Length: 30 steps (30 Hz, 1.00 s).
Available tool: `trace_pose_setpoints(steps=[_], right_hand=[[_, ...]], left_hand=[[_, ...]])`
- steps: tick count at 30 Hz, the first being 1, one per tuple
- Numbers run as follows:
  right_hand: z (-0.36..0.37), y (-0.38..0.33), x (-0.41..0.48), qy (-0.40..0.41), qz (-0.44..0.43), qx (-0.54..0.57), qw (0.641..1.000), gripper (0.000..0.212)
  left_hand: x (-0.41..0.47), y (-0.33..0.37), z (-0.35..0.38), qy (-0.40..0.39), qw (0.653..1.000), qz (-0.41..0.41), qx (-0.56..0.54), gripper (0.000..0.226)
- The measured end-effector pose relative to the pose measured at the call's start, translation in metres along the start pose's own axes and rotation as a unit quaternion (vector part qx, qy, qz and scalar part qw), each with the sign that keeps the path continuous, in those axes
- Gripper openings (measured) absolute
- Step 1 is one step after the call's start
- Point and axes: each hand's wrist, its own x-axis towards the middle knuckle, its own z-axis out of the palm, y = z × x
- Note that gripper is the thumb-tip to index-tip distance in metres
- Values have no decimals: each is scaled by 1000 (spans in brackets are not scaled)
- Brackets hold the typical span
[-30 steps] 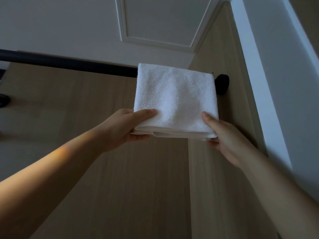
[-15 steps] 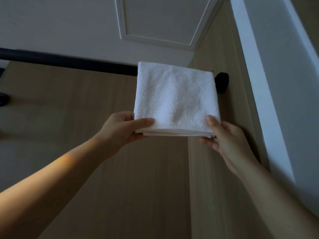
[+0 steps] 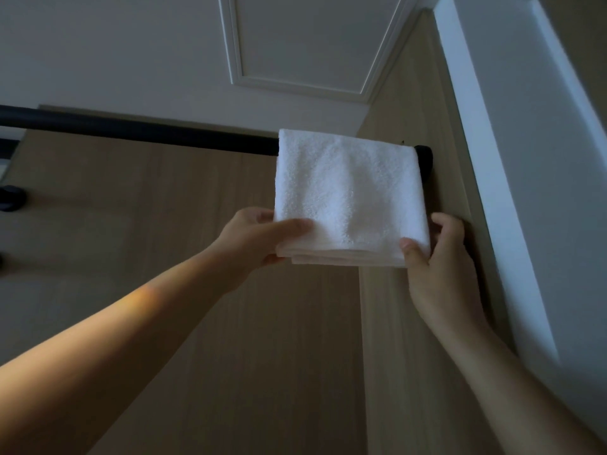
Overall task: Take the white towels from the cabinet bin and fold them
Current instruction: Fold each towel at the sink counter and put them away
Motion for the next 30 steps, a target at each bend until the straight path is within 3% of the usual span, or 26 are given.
trace_pose_setpoints(steps=[4,8,11,14,17,21,30], right_hand=[[-5,-19,17,53,-182,-151,970,52],[6,-49,70,-11,-214,-135,967,48],[17,-61,107,-64,-254,-187,947,52],[24,-57,128,-107,-246,-265,926,51],[26,-45,133,-79,-243,-301,919,47],[24,-33,134,-39,-268,-318,909,45],[13,-39,121,-51,-232,-344,909,47]], left_hand=[[10,21,-1,34,999,2,-29,34],[23,33,0,58,997,-2,-57,33],[31,35,4,70,995,-2,-69,29],[38,36,7,72,997,18,-31,27],[44,36,12,67,997,33,-6,29],[47,31,16,67,997,29,-4,32],[45,25,7,67,997,37,24,38]])
